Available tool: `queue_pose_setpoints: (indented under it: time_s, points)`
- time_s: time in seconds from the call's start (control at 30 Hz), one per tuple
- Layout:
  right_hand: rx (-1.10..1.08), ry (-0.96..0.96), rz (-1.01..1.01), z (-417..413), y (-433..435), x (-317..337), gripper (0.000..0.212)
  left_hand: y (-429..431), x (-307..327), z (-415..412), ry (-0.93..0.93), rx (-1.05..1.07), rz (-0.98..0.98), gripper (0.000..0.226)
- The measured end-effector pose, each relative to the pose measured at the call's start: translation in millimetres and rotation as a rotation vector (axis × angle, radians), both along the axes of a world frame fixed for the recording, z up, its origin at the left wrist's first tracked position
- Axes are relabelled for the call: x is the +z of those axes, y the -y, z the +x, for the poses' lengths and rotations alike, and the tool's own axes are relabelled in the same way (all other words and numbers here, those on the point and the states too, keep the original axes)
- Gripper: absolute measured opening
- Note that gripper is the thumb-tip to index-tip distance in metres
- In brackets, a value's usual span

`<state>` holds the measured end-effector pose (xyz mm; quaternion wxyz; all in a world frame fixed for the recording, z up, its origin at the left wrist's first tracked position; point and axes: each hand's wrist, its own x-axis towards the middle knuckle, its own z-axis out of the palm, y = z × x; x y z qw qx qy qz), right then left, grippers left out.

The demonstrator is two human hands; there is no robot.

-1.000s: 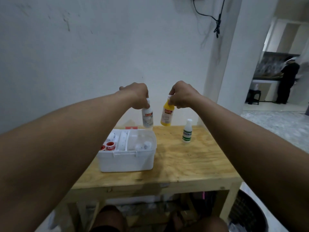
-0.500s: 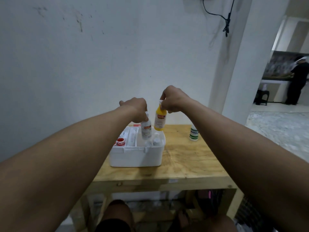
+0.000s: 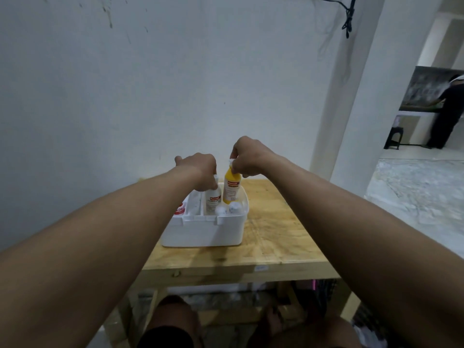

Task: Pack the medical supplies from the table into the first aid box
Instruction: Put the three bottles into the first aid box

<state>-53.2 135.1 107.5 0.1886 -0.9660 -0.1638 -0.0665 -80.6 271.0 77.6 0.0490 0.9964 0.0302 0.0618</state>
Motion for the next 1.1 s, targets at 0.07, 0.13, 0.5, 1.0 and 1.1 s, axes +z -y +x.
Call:
queue_pose_setpoints:
  time_s: [0.07, 0.13, 0.5, 1.0, 1.1]
  points:
    - [0.006, -0.014, -0.022, 1, -1, -5, 0.019, -1, -2, 1, -0.005, 0.004, 0.011, 0.035]
    - [0.016, -0.022, -0.042, 2, -2, -11, 0.018, 0, -4, 2, -0.01, 0.006, 0.025, 0.035]
    - [0.069, 0.021, -0.183, 7, -4, -42, 0.033, 1, -9, 3, -0.021, 0.005, 0.073, 0.037]
    - [0.087, 0.005, -0.141, 7, 2, -43, 0.044, -3, -11, -3, 0.026, 0.005, 0.08, 0.04]
    - [0.084, 0.01, -0.108, 2, 9, -38, 0.041, -4, -11, -13, 0.072, 0.008, 0.04, 0.043]
